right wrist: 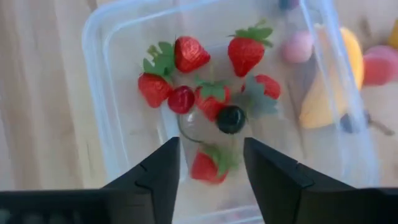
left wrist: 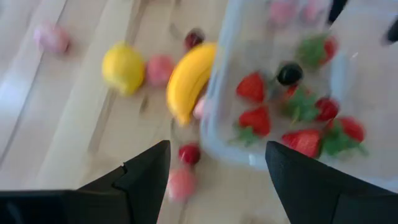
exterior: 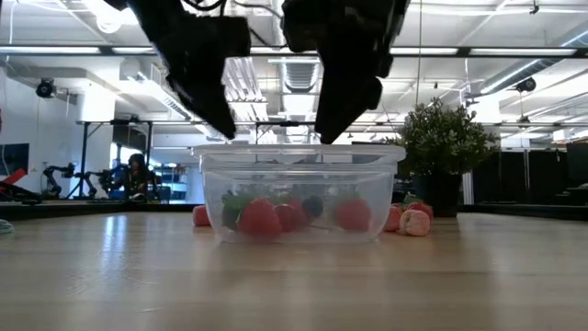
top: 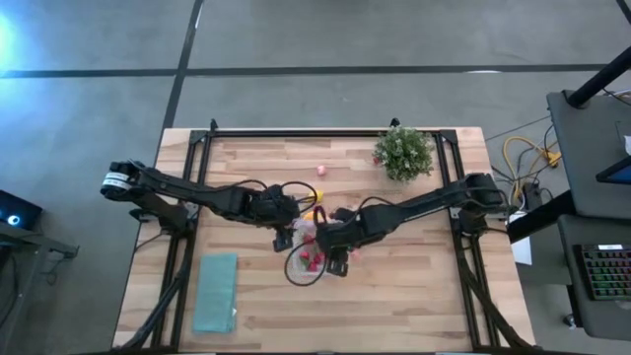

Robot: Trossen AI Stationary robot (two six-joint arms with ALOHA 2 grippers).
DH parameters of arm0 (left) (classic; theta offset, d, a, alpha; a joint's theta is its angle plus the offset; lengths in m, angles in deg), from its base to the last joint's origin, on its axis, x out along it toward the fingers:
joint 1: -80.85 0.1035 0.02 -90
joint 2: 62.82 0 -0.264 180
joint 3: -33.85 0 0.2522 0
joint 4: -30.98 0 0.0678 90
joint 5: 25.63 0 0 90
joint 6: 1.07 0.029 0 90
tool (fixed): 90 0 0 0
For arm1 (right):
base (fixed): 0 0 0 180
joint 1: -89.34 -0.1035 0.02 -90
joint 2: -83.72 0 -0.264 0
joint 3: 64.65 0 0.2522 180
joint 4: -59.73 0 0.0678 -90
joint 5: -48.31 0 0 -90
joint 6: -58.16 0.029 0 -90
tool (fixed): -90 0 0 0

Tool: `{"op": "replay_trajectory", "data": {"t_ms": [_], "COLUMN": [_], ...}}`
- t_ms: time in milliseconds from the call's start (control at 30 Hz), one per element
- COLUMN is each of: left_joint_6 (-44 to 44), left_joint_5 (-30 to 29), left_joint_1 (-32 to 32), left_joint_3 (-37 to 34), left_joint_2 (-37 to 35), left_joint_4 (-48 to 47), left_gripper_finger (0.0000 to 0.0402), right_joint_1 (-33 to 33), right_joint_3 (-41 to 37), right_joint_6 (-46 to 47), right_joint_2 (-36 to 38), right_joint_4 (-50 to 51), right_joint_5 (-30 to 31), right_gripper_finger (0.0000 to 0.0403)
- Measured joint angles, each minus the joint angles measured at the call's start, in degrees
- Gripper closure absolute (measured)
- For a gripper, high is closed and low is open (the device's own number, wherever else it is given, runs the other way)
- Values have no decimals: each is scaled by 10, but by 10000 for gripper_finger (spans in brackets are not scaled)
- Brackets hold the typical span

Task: Pick and placing Produce into tupperware
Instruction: Put the pink peach into the transparent bin

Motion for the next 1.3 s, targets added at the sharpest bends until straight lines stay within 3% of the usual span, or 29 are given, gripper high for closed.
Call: {"op": "replay_trajectory", "data": {"t_ms": [267, 433, 800, 1067, 1300], "left_joint_6": [-11, 36, 115, 144, 171], "left_joint_5": [-9, 25, 36, 37, 83], "left_joint_1": [0, 0, 12, 61, 89], "left_joint_3": [-23, -75, -202, -226, -225], "left_joint_2": [-23, -37, -53, -38, -6], "left_joint_4": [-47, -18, 182, 206, 257], "left_gripper_finger": [152, 152, 152, 152, 152], "right_joint_1": [6, 28, 50, 49, 49], "right_joint_3": [31, 23, 20, 18, 15], "right_joint_6": [-8, 10, 40, 68, 79], "right_joint_2": [37, 98, 198, 206, 194], "right_joint_4": [54, 84, 103, 111, 120], "right_joint_5": [117, 131, 240, 255, 254], "right_gripper_finger": [166, 143, 137, 139, 136]}}
